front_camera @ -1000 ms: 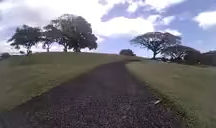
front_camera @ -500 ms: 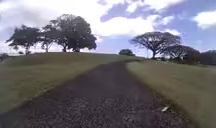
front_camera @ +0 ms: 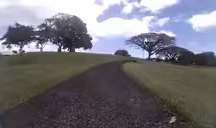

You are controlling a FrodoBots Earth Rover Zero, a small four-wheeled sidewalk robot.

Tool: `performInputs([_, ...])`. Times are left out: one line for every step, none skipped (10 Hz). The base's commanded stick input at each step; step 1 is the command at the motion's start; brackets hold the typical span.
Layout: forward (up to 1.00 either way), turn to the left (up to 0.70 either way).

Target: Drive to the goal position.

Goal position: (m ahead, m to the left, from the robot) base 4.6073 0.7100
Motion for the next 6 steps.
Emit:
performInputs([0.50,0.00])
performInputs([0.50,0.00])
performInputs([0.50,0.00])
performInputs([0.50,0.00])
performInputs([0.50,0.00])
performInputs([0.50,0.00])
